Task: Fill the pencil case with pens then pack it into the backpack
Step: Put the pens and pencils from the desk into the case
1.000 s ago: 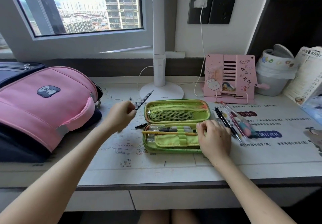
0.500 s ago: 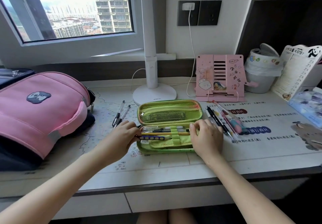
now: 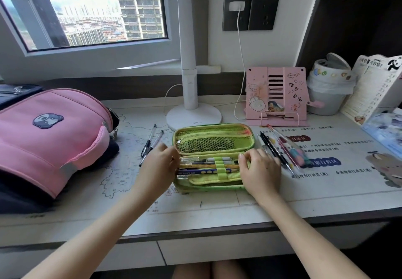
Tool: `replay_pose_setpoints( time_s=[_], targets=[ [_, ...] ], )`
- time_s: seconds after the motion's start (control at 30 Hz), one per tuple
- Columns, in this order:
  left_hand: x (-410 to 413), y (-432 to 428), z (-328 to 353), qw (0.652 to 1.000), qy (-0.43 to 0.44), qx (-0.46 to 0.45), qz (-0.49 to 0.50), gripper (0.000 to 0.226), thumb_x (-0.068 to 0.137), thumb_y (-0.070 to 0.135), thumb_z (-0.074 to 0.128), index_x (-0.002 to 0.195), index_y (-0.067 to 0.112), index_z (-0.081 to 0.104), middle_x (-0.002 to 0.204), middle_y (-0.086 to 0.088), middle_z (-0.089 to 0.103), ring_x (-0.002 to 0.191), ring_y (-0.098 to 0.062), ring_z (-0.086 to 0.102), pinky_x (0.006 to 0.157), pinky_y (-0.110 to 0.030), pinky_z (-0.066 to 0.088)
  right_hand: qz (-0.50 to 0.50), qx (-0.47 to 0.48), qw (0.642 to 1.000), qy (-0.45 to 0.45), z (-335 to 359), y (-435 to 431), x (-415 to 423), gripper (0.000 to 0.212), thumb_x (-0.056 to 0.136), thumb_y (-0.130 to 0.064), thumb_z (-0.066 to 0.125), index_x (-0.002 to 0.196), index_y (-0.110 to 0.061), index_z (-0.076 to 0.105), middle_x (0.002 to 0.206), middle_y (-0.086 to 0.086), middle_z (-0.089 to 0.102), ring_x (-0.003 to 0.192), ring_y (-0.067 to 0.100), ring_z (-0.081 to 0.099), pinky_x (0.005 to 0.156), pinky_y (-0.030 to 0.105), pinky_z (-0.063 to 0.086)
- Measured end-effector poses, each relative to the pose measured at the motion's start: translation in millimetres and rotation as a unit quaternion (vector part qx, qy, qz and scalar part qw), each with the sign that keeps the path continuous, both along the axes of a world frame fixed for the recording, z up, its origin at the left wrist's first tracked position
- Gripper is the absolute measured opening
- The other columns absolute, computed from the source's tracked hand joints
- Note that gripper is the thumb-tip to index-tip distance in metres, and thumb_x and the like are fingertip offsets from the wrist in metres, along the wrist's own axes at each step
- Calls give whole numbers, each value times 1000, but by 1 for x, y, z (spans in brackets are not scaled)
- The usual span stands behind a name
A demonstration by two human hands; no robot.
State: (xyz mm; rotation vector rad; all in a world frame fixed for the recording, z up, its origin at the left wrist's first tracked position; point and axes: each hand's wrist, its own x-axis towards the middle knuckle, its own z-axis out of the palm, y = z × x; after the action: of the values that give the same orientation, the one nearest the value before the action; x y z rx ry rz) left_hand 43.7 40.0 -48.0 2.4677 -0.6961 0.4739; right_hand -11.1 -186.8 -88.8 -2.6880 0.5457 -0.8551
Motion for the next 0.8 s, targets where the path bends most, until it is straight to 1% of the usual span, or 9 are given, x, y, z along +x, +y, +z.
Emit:
replay_pose_setpoints(
  time_s=[0.13,0.23,0.3,0.4,0.47,0.53,0.63,0.73,0.8],
  targets=[
    [5,1,-7,997,68,-3,-22,9,83,10,62,81,6,70,81,-6,61,72,-19,53,64,-25,38,0,0,1000,-3,-1,-1,0,24,90,-29,50,79,-13,64,80,5,66,76,26,59,74,35,36],
    [7,-4,-9,997,74,12,-36,9,82,9,62,79,6,70,81,-8,66,73,-19,55,66,-26,42,4,-1,1000,-7,-1,-1,-1,24,90,-28,51,78,-12,64,79,5,66,74,26,59,73,35,36],
    [9,-3,-8,997,76,-6,-31,9,82,8,62,78,6,69,81,-8,67,71,-18,54,67,-28,44,6,-2,1000,-7,-1,-1,-1,25,91,-28,51,78,-12,64,78,5,66,73,26,59,73,35,36],
    [18,6,-7,994,61,-86,32,8,82,7,62,79,6,69,80,-10,68,69,-19,54,65,-30,44,6,-3,1000,-7,-2,-2,-1,25,91,-29,50,78,-12,64,79,4,66,74,26,59,73,35,37],
    [30,14,-7,989,70,-97,87,9,84,9,61,83,5,69,84,-11,71,70,-17,54,65,-28,41,7,-5,1000,-5,-2,-1,0,25,91,-29,50,78,-13,64,79,4,66,74,25,59,74,35,37],
    [44,16,-8,986,124,-51,99,14,85,16,62,88,5,70,89,-10,72,71,-14,54,66,-26,42,7,-6,1000,-3,-2,-1,0,24,91,-29,50,79,-13,64,79,4,66,74,25,59,74,36,38],
    [57,6,-8,976,208,10,72,23,81,28,66,92,7,67,87,-5,67,74,-17,57,72,-32,52,5,-5,1000,-5,-1,-1,0,24,91,-28,51,79,-12,64,79,4,67,74,25,59,74,35,38],
    [64,-5,-4,975,189,97,61,22,81,29,65,94,11,60,97,-7,63,81,-20,54,68,-32,48,0,-7,1000,-4,-1,0,0,24,90,-29,51,79,-12,64,80,5,67,74,25,59,74,35,37],
    [69,-8,-1,971,159,171,45,15,84,25,60,87,10,60,113,-15,62,97,-26,56,75,-35,49,-7,-7,1000,3,-1,-1,0,24,90,-30,51,80,-13,64,82,5,67,76,25,59,75,35,37]
  ],
)
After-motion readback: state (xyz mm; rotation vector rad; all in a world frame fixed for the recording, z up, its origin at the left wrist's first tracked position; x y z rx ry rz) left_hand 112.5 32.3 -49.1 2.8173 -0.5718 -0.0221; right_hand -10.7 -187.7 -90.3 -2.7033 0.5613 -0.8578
